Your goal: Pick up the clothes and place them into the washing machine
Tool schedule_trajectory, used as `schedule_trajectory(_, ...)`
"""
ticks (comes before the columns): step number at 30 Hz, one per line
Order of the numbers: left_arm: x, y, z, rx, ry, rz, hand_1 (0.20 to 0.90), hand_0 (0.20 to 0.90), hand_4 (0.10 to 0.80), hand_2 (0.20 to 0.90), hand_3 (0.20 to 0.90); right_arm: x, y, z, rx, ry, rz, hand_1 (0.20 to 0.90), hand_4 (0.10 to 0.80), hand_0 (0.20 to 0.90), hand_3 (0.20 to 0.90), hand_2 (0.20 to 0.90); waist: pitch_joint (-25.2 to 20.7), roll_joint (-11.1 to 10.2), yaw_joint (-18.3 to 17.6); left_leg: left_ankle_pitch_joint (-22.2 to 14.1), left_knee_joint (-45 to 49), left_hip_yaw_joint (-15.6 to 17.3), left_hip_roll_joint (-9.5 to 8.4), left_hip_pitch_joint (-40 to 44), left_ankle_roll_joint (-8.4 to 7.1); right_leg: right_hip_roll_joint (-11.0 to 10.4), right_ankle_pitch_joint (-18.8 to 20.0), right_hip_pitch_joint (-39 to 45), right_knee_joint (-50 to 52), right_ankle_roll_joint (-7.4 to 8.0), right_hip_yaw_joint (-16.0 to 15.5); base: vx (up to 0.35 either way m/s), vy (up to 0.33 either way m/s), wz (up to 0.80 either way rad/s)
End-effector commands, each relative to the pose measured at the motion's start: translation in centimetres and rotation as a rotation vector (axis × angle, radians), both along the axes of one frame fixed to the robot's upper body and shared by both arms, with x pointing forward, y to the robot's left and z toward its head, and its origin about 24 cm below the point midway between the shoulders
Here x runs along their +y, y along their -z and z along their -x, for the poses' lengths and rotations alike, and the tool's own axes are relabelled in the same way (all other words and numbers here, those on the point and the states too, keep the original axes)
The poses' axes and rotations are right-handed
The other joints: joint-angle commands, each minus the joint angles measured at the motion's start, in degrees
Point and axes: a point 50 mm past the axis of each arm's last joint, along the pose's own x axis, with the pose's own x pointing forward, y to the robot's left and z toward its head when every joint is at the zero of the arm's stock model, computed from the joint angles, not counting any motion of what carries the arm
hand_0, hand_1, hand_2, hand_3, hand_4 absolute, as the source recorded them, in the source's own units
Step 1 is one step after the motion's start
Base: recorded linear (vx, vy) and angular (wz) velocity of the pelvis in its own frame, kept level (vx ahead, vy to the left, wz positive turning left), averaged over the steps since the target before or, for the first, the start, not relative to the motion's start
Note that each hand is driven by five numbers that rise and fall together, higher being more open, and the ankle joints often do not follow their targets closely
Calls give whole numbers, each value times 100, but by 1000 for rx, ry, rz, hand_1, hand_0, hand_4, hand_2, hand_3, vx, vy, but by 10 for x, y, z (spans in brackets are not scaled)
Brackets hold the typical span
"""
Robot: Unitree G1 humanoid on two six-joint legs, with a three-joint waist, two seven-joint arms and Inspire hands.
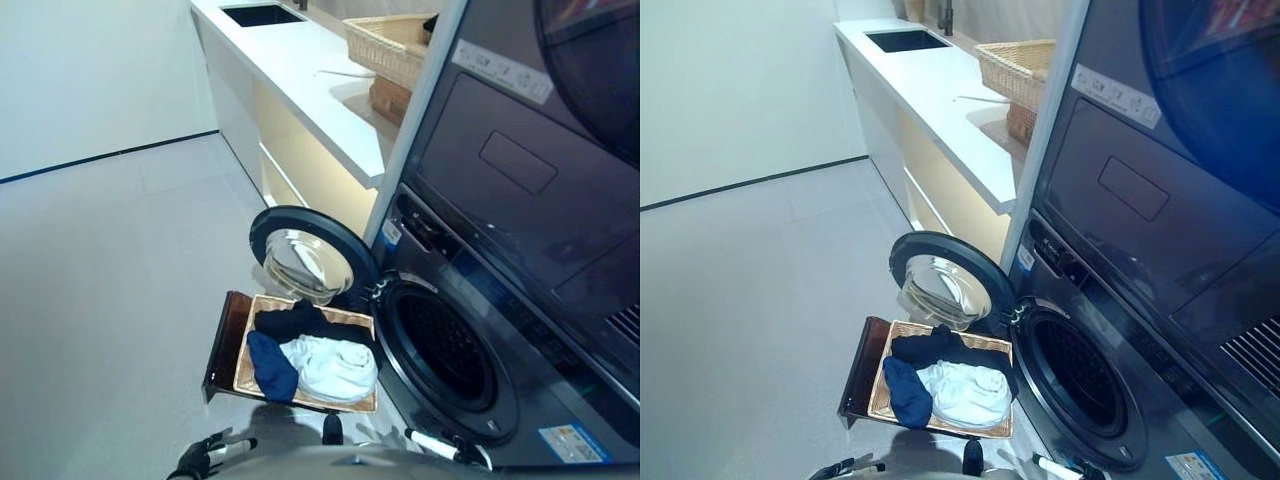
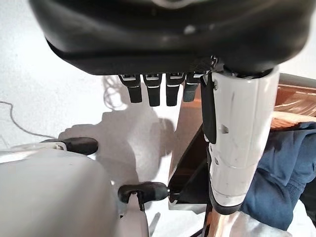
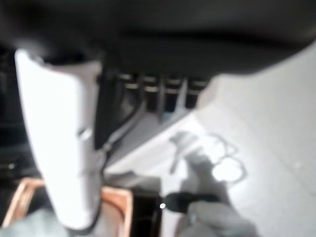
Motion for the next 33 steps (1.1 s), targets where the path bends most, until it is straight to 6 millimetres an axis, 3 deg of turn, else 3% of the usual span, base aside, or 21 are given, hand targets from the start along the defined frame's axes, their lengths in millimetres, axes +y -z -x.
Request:
schedule_trajectory(1, 5, -4, -14, -68, -40, -17, 900, 900, 800, 900, 900, -19, -5, 4, 2, 46, 66, 900, 800, 900, 900, 900, -98, -293, 107, 832, 700, 70, -263, -277, -181, -131, -87, 396, 102, 365, -164, 110, -120, 1)
schedule_trajectory(3, 3, -4, -18, -78, -27, -10, 900, 900, 800, 900, 900, -22, -6, 7, 5, 53, 72, 900, 800, 900, 900, 900, -21, -359, 108, 1053, 1689, 68, -282, -661, -258, -96, -248, 551, 229, 206, -62, 116, -158, 7)
schedule_trajectory(4, 1, -5, -26, -100, -17, -3, 900, 900, 800, 900, 900, -26, -7, 10, 13, 68, 84, 900, 800, 900, 900, 900, 125, -452, 129, 1305, 2683, 85, -310, -1173, -359, -131, -316, 715, 299, 113, -27, 53, -112, 11)
schedule_trajectory(6, 1, -6, -32, -115, -17, -3, 900, 900, 800, 900, 900, -27, -7, 9, 13, 77, 92, 900, 800, 900, 900, 900, 185, -516, 130, 1338, 2894, 246, -217, -1382, -358, -165, -354, 807, 298, 88, -71, 24, -94, 21)
schedule_trajectory(7, 0, -6, -36, -124, -5, -1, 900, 900, 800, 900, 900, -28, -8, 8, 12, 85, 100, 900, 800, 900, 900, 900, 228, -605, 139, 1259, 2927, 460, -79, -1622, -281, -219, -400, 864, 301, 80, -119, 40, -97, 20)
schedule_trajectory(8, -1, -6, -38, -126, 4, 1, 900, 900, 800, 900, 900, -28, -8, 7, 12, 90, 102, 900, 800, 900, 900, 900, 248, -667, 187, 1078, 2941, 488, -116, -1862, -198, -254, -417, 921, 300, 90, -112, 80, -78, 0)
schedule_trajectory(9, -2, -7, -39, -135, 5, -3, 900, 900, 800, 900, 900, -27, -8, 1, 0, 82, 104, 900, 800, 900, 900, 900, 280, -821, 260, 663, 2701, 499, -144, -2303, 15, -348, -435, 1008, 307, 139, -45, 76, -32, -12)
schedule_trajectory(11, -1, -7, -39, -136, 2, -8, 900, 900, 800, 900, 900, -26, -8, -2, -6, 70, 103, 900, 800, 900, 900, 900, 326, -865, 319, 545, 2446, 436, -138, -2391, 68, -357, -462, 1060, 334, 168, 4, 93, 19, -24)
schedule_trajectory(14, 0, -8, -42, -147, 0, -14, 900, 900, 800, 900, 900, -25, -9, -12, -27, 52, 108, 900, 800, 900, 900, 900, 320, -871, 365, 732, 1574, 304, -100, -2428, 22, -367, -566, 1167, 341, 217, 76, 118, 89, -24)
schedule_trajectory(15, 0, -8, -43, -153, -3, -20, 900, 900, 800, 900, 900, -24, -10, -20, -50, 42, 111, 900, 800, 900, 900, 900, 303, -788, 408, 1069, 1052, 219, -40, -2451, -103, -377, -600, 1270, 303, 271, 111, 130, 154, -17)
schedule_trajectory(23, 4, -9, -43, -153, 24, -41, 900, 900, 800, 900, 900, -16, -11, -35, -95, 12, 88, 900, 800, 900, 900, 900, 58, -587, 482, 986, 380, 473, -228, -1850, -34, -640, -569, 1570, 125, 495, 195, 164, 191, -16)
schedule_trajectory(25, 9, -11, -48, -163, 34, -60, 900, 900, 800, 900, 900, -13, -13, -47, -128, -14, 88, 900, 800, 900, 900, 900, 29, -571, 487, 1006, 192, 516, -244, -1776, 10, -693, -539, 1542, 76, 542, 206, 74, 143, -4)
schedule_trajectory(26, 13, -14, -55, -187, 30, -80, 900, 900, 800, 900, 900, -9, -16, -64, -181, -62, 92, 900, 800, 900, 900, 900, 41, -558, 495, 1026, 76, 546, -264, -1767, 40, -715, -525, 1474, 76, 581, 207, 18, 105, -5)
schedule_trajectory(28, 18, -17, -62, -210, 23, -98, 900, 900, 800, 900, 900, -6, -21, -80, -233, -85, 96, 900, 800, 900, 900, 900, 79, -569, 508, 1022, 90, 549, -284, -1815, 60, -739, -526, 1402, 86, 606, 182, 9, 86, -4)
schedule_trajectory(29, 18, -17, -62, -210, 23, -98, 900, 900, 800, 900, 900, -6, -21, -80, -233, -85, 96, 900, 800, 900, 900, 900, 79, -569, 507, 1021, 92, 548, -284, -1817, 60, -739, -527, 1401, 87, 606, 181, 7, 43, -3)
schedule_trajectory(33, 22, -19, -62, -223, 2, -117, 900, 900, 800, 900, 900, 3, -32, -112, -350, -133, 100, 900, 800, 900, 900, 900, 160, -577, 594, 873, 269, 531, -385, -1922, 150, -808, -529, 1361, 109, 674, 199, 21, 63, -8)
